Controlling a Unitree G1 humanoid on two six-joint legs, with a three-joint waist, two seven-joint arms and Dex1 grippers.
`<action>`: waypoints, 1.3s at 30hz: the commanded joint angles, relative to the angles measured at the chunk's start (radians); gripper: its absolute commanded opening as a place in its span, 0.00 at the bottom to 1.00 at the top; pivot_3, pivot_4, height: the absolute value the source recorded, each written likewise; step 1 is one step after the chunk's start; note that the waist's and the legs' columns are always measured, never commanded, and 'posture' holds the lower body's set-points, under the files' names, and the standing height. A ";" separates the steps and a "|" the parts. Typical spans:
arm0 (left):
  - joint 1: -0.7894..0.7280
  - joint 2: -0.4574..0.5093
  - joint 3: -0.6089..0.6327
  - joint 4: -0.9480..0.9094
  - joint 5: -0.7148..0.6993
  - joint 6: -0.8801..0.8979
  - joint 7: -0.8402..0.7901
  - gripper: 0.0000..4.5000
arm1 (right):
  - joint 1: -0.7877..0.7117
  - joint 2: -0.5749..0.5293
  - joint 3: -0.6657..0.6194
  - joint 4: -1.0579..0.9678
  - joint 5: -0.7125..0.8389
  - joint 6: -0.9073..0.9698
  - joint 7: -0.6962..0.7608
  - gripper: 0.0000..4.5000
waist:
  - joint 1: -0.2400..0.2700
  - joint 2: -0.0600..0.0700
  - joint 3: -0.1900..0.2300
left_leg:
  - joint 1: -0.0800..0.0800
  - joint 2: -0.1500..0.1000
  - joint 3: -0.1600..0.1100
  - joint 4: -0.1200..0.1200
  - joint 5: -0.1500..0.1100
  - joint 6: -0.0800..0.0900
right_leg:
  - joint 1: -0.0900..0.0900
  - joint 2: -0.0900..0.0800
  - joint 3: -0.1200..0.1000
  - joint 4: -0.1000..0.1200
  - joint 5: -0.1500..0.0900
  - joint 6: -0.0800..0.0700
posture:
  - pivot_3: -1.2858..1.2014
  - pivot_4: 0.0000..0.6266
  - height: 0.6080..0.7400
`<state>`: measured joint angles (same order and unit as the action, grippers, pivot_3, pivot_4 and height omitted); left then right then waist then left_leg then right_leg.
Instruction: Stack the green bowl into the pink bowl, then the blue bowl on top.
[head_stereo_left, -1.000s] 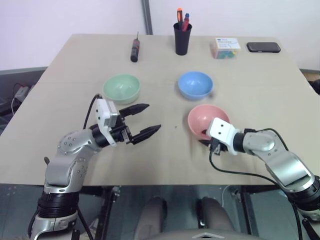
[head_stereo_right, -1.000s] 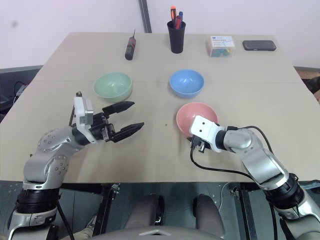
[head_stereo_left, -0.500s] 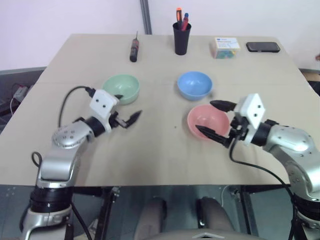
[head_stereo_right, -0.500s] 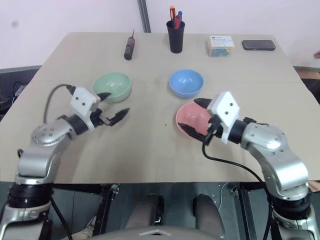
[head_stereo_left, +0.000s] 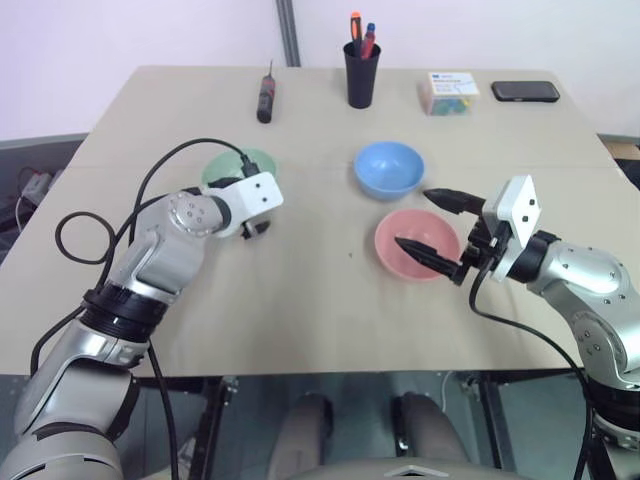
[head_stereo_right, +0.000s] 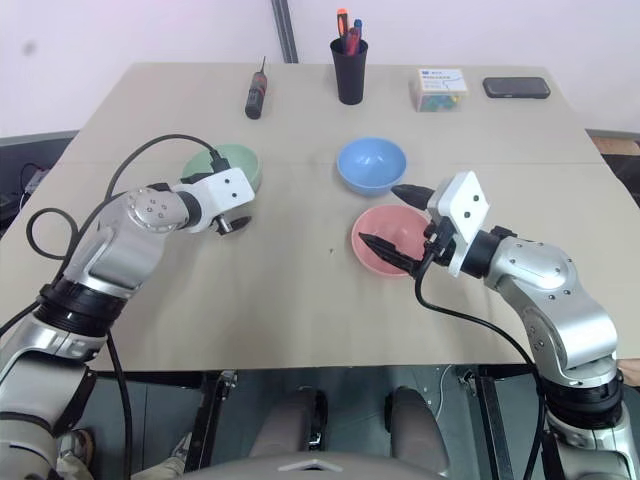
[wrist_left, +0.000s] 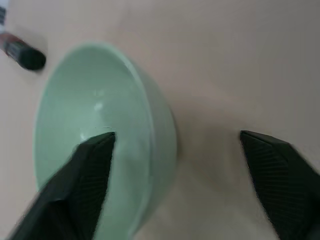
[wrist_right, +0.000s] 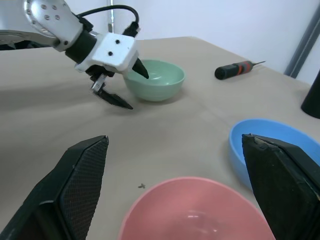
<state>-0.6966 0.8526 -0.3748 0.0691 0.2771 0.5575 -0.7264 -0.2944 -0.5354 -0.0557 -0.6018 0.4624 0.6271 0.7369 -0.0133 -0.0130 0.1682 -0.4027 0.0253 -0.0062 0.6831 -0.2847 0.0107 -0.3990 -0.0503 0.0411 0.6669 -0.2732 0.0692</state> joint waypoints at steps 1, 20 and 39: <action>-0.041 -0.005 -0.001 0.033 0.058 0.003 -0.006 0.55 | 0.002 -0.020 -0.021 -0.001 0.013 -0.057 0.017 1.00 | 0.001 0.000 0.000 | 0.000 0.000 0.000 0.000 0.000 0.000 | 0.000 0.000 0.000 0.000 0.000 0.000 | 0.52 0.24 1.00; 0.016 -0.087 0.149 -0.297 -0.415 -0.262 -0.453 0.01 | 0.160 -0.110 -0.182 -0.100 0.061 -0.046 -0.052 1.00 | 0.007 -0.001 0.000 | -0.009 0.000 -0.003 0.005 0.001 -0.001 | -0.006 -0.002 -0.002 0.002 0.000 0.000 | 0.52 0.24 1.00; -0.386 -0.419 -0.106 0.312 -0.266 -0.865 -0.716 0.48 | 0.786 -0.058 -0.590 -0.406 0.130 -0.071 -0.105 1.00 | 0.000 0.001 -0.001 | -0.008 -0.001 -0.001 0.017 0.000 0.001 | -0.003 0.001 -0.002 0.011 0.000 0.001 | 0.52 0.24 1.00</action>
<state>-1.0578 0.4398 -0.5007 0.3631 -0.0005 -0.2542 -1.4700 0.4935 -0.5927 -0.6248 -0.9682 0.5762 0.5792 0.6442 -0.0129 -0.0123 0.1676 -0.4106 0.0244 -0.0078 0.6999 -0.2847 0.0112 -0.4019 -0.0498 0.0387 0.6782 -0.2733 0.0697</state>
